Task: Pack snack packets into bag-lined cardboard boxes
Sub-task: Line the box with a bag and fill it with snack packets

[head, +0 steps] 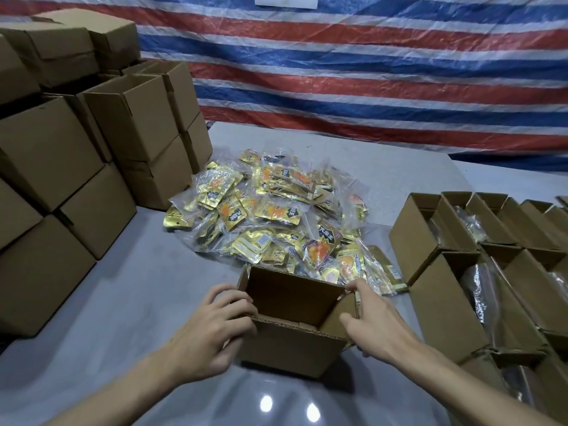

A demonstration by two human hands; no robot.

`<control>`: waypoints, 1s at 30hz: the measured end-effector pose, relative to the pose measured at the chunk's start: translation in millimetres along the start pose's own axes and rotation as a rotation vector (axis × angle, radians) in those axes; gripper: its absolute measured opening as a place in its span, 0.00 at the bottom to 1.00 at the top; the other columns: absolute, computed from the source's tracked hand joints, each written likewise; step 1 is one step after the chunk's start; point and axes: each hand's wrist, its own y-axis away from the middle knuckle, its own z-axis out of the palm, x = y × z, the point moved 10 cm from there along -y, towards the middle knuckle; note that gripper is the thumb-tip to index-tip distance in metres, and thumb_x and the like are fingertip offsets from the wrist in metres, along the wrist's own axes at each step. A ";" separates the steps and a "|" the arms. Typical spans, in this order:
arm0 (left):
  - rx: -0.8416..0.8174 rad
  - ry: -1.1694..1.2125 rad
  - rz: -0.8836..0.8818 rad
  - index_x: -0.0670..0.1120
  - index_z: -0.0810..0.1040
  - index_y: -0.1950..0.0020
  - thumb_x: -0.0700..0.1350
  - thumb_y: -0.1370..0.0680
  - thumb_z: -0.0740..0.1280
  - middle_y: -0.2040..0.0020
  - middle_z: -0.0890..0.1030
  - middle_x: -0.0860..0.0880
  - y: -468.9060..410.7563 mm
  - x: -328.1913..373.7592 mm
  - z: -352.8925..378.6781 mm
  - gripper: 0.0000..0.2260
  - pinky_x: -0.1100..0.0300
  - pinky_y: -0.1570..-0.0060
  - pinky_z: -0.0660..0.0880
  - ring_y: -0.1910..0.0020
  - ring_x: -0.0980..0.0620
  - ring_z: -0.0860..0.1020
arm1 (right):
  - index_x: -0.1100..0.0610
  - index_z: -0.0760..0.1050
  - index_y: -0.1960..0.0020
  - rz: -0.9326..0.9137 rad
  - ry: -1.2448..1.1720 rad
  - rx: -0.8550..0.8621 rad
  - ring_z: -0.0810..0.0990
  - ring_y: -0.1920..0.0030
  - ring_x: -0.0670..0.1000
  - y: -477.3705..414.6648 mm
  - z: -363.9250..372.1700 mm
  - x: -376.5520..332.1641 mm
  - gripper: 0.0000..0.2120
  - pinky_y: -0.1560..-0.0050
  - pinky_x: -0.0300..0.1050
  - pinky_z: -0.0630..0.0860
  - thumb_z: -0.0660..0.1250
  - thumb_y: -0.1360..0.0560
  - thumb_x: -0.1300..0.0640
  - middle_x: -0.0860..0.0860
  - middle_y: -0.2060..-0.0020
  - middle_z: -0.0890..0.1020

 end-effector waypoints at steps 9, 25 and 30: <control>0.331 0.638 -0.714 0.62 0.52 0.21 0.66 0.31 0.74 0.22 0.59 0.60 69.5 -82.6 52.1 0.45 0.61 0.27 0.63 0.24 0.59 0.64 | 0.46 0.61 0.40 -0.007 -0.038 0.012 0.76 0.58 0.49 -13.8 15.3 -14.8 0.17 0.65 0.42 0.68 0.62 0.26 0.51 0.48 0.59 0.75; 0.018 0.426 -0.695 0.64 0.77 0.41 0.75 0.45 0.76 0.45 0.75 0.66 91.5 -110.7 137.0 0.35 0.54 0.43 0.76 0.41 0.59 0.74 | 0.49 0.76 0.55 -0.083 -0.064 0.224 0.79 0.54 0.47 -83.5 -30.5 -41.6 0.11 0.54 0.47 0.74 0.62 0.20 0.44 0.46 0.54 0.81; -0.009 0.383 -0.621 0.61 0.80 0.43 0.76 0.42 0.74 0.43 0.73 0.66 88.1 -105.4 141.1 0.33 0.54 0.42 0.74 0.39 0.57 0.73 | 0.50 0.78 0.38 -0.114 0.014 0.064 0.74 0.34 0.51 -148.7 -11.7 -68.2 0.13 0.28 0.63 0.66 0.63 0.20 0.52 0.52 0.33 0.77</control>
